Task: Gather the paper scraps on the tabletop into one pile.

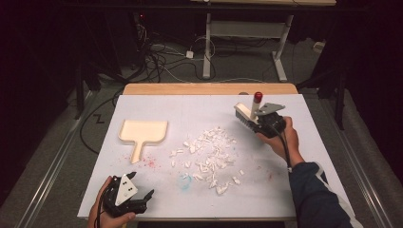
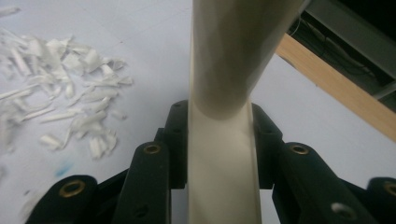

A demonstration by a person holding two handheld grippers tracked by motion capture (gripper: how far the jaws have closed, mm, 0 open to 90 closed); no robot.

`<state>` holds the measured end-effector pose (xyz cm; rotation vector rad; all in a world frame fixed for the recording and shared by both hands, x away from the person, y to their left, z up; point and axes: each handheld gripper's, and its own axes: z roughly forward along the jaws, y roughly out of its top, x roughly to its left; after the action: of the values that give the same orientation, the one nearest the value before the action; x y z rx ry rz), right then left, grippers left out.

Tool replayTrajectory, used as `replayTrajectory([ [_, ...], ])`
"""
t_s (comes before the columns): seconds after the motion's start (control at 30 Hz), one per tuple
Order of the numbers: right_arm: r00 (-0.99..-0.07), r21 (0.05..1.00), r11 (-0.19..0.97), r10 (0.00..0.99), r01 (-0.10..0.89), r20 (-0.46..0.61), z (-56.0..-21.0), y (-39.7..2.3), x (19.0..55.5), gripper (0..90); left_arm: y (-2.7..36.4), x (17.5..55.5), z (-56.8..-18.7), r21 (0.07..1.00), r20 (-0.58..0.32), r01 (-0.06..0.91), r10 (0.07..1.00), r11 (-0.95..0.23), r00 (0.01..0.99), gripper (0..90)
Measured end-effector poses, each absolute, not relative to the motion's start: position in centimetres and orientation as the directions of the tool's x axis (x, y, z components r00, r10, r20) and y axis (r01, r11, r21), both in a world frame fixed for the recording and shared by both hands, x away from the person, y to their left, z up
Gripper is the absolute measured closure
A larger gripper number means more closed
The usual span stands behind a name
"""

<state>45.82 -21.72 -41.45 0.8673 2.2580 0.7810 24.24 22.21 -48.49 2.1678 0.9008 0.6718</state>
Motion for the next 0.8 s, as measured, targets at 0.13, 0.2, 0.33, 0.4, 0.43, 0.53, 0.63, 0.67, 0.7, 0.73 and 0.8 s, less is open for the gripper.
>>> replayTrajectory([
  [0.13, -0.62, 0.638, 0.68, 0.686, 0.361, -0.381, -42.4, -18.8, 46.7, 67.8, 22.1, 24.5, -48.7, 0.736, 0.201, 0.414, 0.756, -0.536, 0.623, 15.9],
  [0.2, -0.636, 0.618, 0.709, 0.657, 0.339, -0.405, -42.8, -16.9, 46.9, 67.9, 22.1, 24.6, -48.8, 0.725, 0.206, 0.417, 0.751, -0.548, 0.628, 15.9],
  [0.33, -0.66, 0.612, 0.729, 0.626, 0.307, -0.415, -43.6, -14.8, 46.6, 67.8, 22.1, 24.4, -48.8, 0.727, 0.212, 0.411, 0.749, -0.55, 0.628, 15.9],
  [0.4, -0.675, 0.628, 0.723, 0.619, 0.289, -0.401, -43.7, -14.2, 46.1, 67.8, 22.2, 24.4, -48.8, 0.729, 0.208, 0.412, 0.751, -0.546, 0.627, 15.9],
  [0.43, -0.698, 0.639, 0.718, 0.607, 0.277, -0.38, -43.8, -14.0, 45.8, 67.8, 22.2, 24.4, -48.8, 0.723, 0.213, 0.415, 0.75, -0.552, 0.626, 15.9],
  [0.53, -0.752, 0.653, 0.725, 0.552, 0.219, -0.361, -43.9, -13.3, 44.7, 67.7, 22.0, 24.7, -49.0, 0.713, 0.21, 0.427, 0.75, -0.556, 0.626, 15.9],
  [0.63, -0.805, 0.653, 0.74, 0.48, 0.159, -0.349, -44.2, -12.8, 43.0, 67.5, 21.8, 24.6, -49.0, 0.704, 0.221, 0.419, 0.737, -0.574, 0.639, 15.9],
  [0.67, -0.813, 0.656, 0.74, 0.471, 0.152, -0.342, -44.2, -12.8, 42.6, 67.5, 21.8, 24.5, -49.0, 0.703, 0.221, 0.416, 0.733, -0.577, 0.643, 15.9],
  [0.7, -0.824, 0.649, 0.749, 0.446, 0.13, -0.349, -44.3, -12.9, 42.0, 67.5, 21.8, 24.5, -49.0, 0.703, 0.221, 0.415, 0.733, -0.577, 0.644, 15.9],
  [0.73, -0.84, 0.646, 0.755, 0.418, 0.11, -0.346, -44.2, -13.1, 41.6, 67.4, 21.8, 24.5, -49.0, 0.704, 0.218, 0.415, 0.731, -0.577, 0.646, 15.9],
  [0.8, -0.857, 0.635, 0.769, 0.374, 0.074, -0.354, -44.0, -13.5, 40.6, 67.4, 21.9, 24.5, -49.0, 0.705, 0.214, 0.416, 0.732, -0.574, 0.647, 16.0],
])
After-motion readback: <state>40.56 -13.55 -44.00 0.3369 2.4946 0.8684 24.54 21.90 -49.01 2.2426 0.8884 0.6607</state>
